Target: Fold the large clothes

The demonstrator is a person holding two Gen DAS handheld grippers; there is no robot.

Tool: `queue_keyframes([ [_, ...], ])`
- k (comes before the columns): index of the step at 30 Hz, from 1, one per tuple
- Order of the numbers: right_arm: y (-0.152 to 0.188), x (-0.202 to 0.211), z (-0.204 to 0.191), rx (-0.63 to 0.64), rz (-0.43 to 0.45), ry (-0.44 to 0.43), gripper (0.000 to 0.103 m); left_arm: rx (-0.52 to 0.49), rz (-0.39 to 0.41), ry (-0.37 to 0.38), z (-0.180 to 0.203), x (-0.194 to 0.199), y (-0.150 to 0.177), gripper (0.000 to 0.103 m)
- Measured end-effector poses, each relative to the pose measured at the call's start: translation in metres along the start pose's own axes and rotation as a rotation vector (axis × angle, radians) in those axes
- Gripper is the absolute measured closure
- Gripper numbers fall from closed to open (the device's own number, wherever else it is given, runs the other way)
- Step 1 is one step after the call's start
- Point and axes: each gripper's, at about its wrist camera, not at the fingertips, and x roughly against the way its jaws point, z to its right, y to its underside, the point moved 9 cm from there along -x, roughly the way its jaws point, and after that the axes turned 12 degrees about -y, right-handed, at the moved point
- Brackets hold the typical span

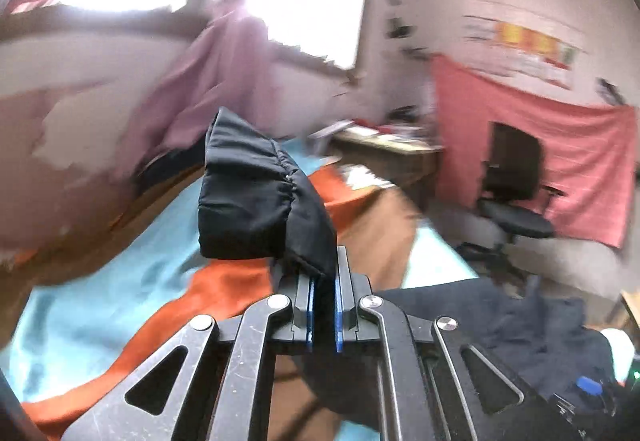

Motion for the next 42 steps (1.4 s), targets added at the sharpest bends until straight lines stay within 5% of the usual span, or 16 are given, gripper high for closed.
queue_keyframes([
  [9, -0.007, 0.076, 0.061, -0.078, 0.068, 0.091, 0.021, -0.196, 0.086, 0.355, 0.142, 0.086, -0.008, 0.099],
  [14, 0.010, 0.115, 0.110, -0.150, 0.067, 0.167, 0.021, -0.326, 0.076, 0.547, 0.224, 0.127, 0.026, 0.099],
  [21, 0.043, 0.163, 0.170, -0.260, 0.057, 0.260, 0.021, -0.460, -0.005, 0.707, 0.311, 0.151, 0.095, 0.099],
  [24, 0.057, 0.178, 0.189, -0.310, 0.054, 0.274, 0.021, -0.495, -0.095, 0.753, 0.334, 0.152, 0.135, 0.099],
  [30, 0.083, 0.190, 0.217, -0.466, 0.087, 0.175, 0.021, -0.462, -0.459, 0.819, 0.366, 0.133, 0.204, 0.095],
  [33, 0.086, 0.188, 0.216, -0.514, 0.095, 0.087, 0.021, -0.480, -0.529, 0.825, 0.369, 0.123, 0.217, 0.082],
  [37, 0.082, 0.182, 0.205, -0.567, 0.112, -0.038, 0.021, -0.432, -0.550, 0.879, 0.359, 0.133, 0.214, 0.023],
  [42, 0.077, 0.165, 0.188, -0.647, 0.100, -0.175, 0.021, -0.367, -0.524, 0.879, 0.336, 0.140, 0.196, 0.018],
])
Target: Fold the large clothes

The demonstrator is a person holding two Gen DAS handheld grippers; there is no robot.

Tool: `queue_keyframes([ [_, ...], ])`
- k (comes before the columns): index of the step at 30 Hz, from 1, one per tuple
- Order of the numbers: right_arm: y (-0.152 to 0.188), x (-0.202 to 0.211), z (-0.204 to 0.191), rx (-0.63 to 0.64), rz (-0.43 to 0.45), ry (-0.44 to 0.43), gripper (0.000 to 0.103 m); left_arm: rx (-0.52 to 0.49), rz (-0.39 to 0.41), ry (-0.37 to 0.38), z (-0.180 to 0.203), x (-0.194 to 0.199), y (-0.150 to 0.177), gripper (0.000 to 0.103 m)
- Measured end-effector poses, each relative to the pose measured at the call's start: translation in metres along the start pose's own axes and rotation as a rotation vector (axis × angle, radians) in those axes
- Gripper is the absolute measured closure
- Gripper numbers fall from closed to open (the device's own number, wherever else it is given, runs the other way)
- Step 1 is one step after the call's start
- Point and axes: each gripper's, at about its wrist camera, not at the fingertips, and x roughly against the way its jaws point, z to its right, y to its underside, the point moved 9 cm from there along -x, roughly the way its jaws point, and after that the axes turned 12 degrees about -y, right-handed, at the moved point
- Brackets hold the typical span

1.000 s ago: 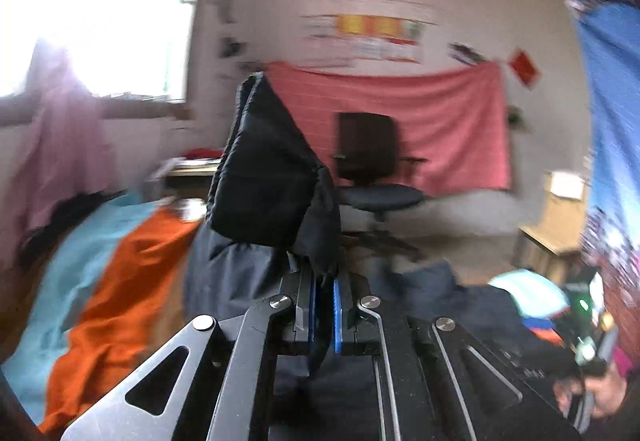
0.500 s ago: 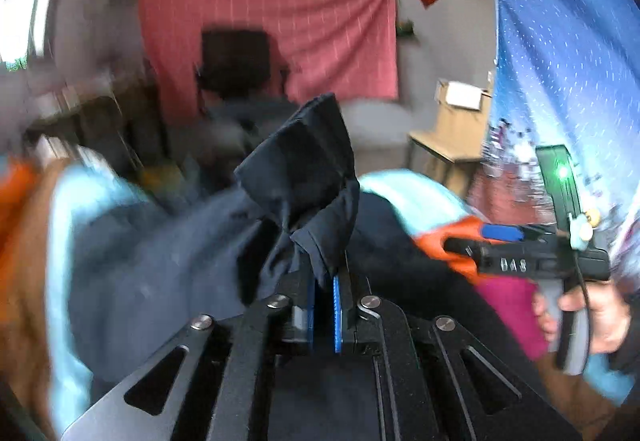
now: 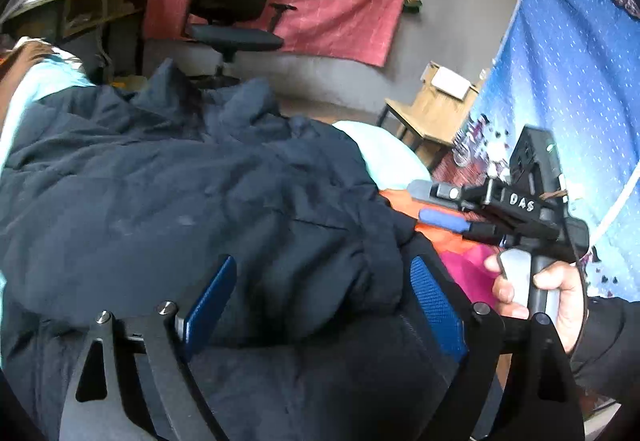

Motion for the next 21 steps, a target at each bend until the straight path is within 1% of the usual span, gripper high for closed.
queue_keyframes([
  [2, 0.007, -0.010, 0.001, -0.006, -0.041, 0.030, 0.021, 0.027, 0.022, -0.064, -0.020, 0.009, -0.001, 0.018],
  [4, 0.016, -0.020, 0.000, 0.004, -0.073, 0.053, 0.021, 0.067, 0.046, -0.151, -0.049, 0.019, -0.002, 0.018],
  [5, 0.021, -0.024, -0.001, 0.010, -0.087, 0.057, 0.021, 0.086, 0.052, -0.181, -0.062, 0.021, -0.002, 0.018],
  [7, 0.032, -0.031, -0.006, 0.012, -0.110, 0.052, 0.031, 0.121, 0.056, -0.251, -0.090, 0.027, -0.001, 0.018],
  [8, 0.037, -0.034, -0.008, 0.013, -0.127, 0.049, 0.041, 0.140, 0.058, -0.296, -0.110, 0.031, -0.001, 0.018],
  [9, 0.042, -0.036, -0.011, 0.017, -0.146, 0.051, 0.049, 0.154, 0.062, -0.323, -0.123, 0.033, 0.001, 0.018],
  [11, 0.048, -0.039, -0.014, 0.037, -0.157, 0.066, 0.061, 0.178, 0.061, -0.382, -0.152, 0.035, 0.006, 0.018],
  [13, 0.049, -0.039, -0.017, 0.088, -0.152, 0.106, 0.072, 0.207, 0.061, -0.432, -0.177, 0.039, 0.011, 0.018],
  [14, 0.048, -0.039, -0.016, 0.116, -0.147, 0.138, 0.089, 0.228, 0.056, -0.451, -0.189, 0.040, 0.013, 0.018],
  [15, 0.047, -0.038, -0.016, 0.141, -0.144, 0.172, 0.097, 0.248, 0.054, -0.462, -0.197, 0.042, 0.016, 0.018],
  [18, 0.038, -0.028, -0.023, 0.175, -0.101, 0.160, 0.099, 0.297, 0.051, -0.484, -0.221, 0.049, 0.022, 0.018],
  [21, 0.022, -0.013, -0.034, 0.214, -0.043, 0.169, 0.100, 0.313, 0.057, -0.499, -0.230, 0.056, 0.019, 0.018],
])
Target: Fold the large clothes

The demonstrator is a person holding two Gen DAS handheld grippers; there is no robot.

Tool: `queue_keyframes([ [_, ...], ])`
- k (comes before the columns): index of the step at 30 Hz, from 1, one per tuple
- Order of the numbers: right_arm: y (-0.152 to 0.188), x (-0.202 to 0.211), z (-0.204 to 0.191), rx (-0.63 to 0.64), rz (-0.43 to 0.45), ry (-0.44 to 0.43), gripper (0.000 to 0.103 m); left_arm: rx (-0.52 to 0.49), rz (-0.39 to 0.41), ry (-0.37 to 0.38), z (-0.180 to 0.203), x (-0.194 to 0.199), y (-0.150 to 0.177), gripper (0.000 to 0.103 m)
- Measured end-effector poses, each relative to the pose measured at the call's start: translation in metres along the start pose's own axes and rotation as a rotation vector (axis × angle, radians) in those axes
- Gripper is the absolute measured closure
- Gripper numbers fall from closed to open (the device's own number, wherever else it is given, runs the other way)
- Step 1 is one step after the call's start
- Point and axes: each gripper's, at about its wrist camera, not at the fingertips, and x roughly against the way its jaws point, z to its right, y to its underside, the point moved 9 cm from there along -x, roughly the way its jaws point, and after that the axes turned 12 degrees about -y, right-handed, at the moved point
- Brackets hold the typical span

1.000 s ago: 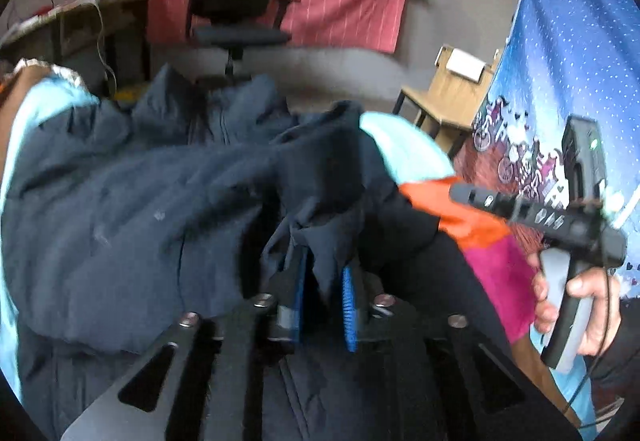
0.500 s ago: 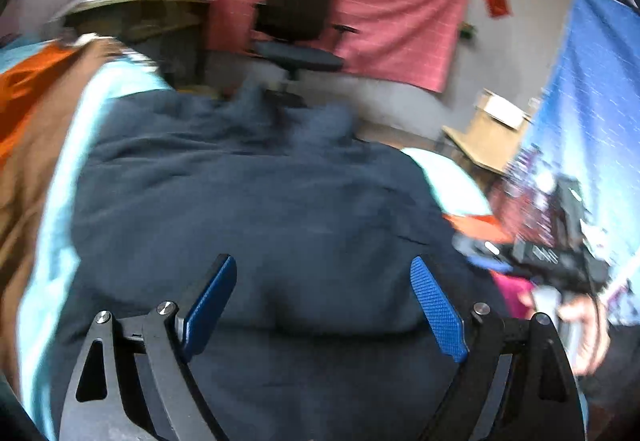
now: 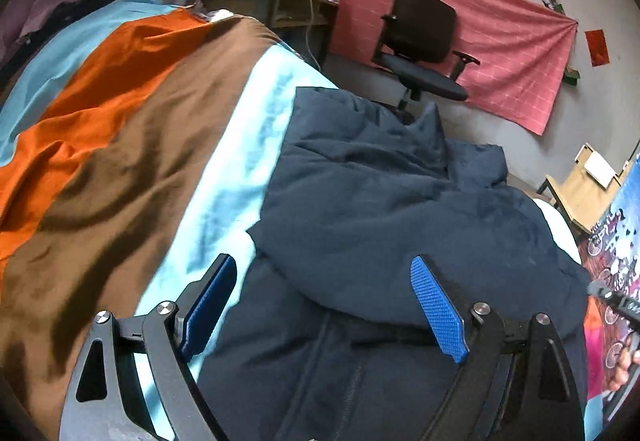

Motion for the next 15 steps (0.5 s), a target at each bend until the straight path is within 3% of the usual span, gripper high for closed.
queue_keyframes([
  [8, -0.041, 0.023, 0.022, 0.010, 0.104, 0.142, 0.101, -0.074, -0.014, -0.017, 0.013, -0.015, -0.001, 0.018],
  [13, -0.034, 0.014, 0.049, 0.010, 0.062, 0.247, 0.101, -0.199, -0.034, -0.090, 0.027, -0.046, 0.003, 0.018],
  [15, -0.032, 0.009, 0.042, 0.054, 0.048, 0.236, 0.098, -0.213, -0.011, -0.088, 0.032, -0.050, 0.000, 0.018],
])
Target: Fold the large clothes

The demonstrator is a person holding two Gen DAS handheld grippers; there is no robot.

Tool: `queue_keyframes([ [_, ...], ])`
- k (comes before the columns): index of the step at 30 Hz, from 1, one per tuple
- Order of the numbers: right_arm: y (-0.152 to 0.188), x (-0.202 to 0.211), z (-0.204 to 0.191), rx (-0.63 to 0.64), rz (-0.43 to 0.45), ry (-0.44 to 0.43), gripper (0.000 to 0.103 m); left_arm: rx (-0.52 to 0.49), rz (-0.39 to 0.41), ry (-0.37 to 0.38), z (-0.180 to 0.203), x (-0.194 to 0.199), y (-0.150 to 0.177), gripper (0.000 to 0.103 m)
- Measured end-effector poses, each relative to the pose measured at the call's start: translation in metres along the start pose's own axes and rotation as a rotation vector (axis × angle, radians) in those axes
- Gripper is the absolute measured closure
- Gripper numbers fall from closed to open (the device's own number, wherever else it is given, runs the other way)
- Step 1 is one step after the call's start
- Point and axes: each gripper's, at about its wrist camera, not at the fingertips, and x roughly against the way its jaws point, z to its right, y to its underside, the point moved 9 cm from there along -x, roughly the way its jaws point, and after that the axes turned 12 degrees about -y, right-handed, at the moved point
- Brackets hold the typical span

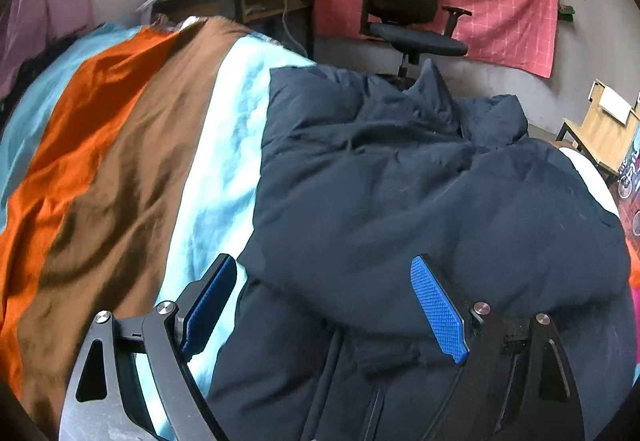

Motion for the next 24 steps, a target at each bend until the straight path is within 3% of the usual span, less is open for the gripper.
queue_keyframes([
  [1, 0.001, -0.002, -0.004, 0.023, -0.008, 0.000, 0.097, -0.007, 0.013, 0.005, 0.004, -0.002, -0.004, 0.018],
  [3, 0.000, -0.009, -0.021, 0.084, -0.013, -0.029, 0.077, -0.032, 0.016, 0.007, 0.011, -0.007, -0.007, 0.018],
  [5, 0.002, -0.019, -0.039, 0.137, -0.025, -0.054, 0.067, -0.076, -0.003, -0.002, 0.021, -0.017, -0.006, 0.018],
  [8, 0.012, -0.045, -0.058, 0.208, -0.092, -0.055, 0.066, -0.139, -0.040, -0.031, 0.034, -0.033, 0.003, 0.018],
  [12, 0.035, -0.085, -0.057, 0.217, -0.198, -0.032, 0.066, -0.146, -0.017, -0.020, 0.039, -0.043, 0.011, 0.017],
  [18, 0.048, -0.106, -0.048, 0.194, -0.205, -0.081, 0.066, -0.122, -0.024, -0.001, 0.038, -0.057, 0.019, 0.010],
  [24, 0.055, -0.115, -0.049, 0.234, -0.203, -0.051, 0.066, -0.121, -0.024, -0.030, 0.039, -0.057, 0.019, 0.007],
])
